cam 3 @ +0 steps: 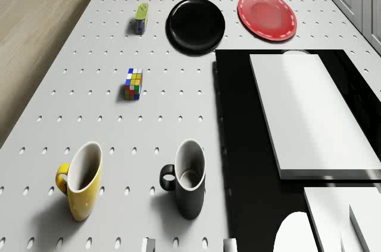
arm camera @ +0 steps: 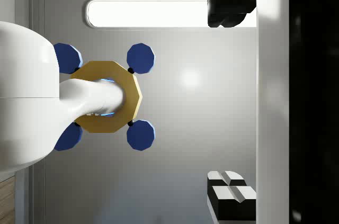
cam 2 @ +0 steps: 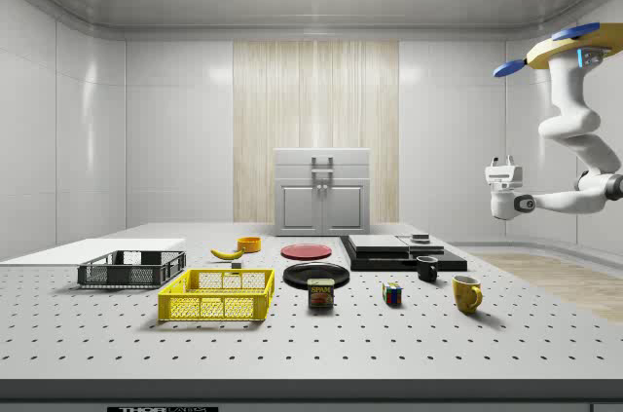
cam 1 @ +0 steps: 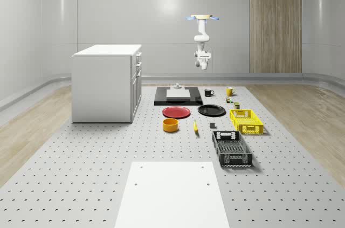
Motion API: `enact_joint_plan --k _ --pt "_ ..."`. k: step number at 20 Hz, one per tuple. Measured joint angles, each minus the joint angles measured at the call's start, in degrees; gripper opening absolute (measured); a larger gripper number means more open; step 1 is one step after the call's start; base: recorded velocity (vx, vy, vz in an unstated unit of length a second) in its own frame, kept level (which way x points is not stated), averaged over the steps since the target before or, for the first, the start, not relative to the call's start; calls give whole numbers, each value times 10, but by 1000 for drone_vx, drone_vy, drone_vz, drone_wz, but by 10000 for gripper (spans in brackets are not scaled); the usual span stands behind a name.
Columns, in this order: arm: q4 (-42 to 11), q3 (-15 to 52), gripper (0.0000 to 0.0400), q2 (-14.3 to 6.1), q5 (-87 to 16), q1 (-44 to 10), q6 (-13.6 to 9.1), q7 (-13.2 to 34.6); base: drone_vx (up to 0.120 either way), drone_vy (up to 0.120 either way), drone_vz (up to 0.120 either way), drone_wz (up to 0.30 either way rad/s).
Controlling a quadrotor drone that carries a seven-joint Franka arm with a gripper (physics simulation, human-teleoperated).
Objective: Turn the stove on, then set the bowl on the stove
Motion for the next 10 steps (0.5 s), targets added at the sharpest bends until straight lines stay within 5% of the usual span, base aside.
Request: enact_joint_plan --k 5,10 --pt "61 1 400 11 0 -1 -48 -1 0 0 0 0" --pt "118 1 400 31 1 -2 -83 -1 0 -112 0 0"
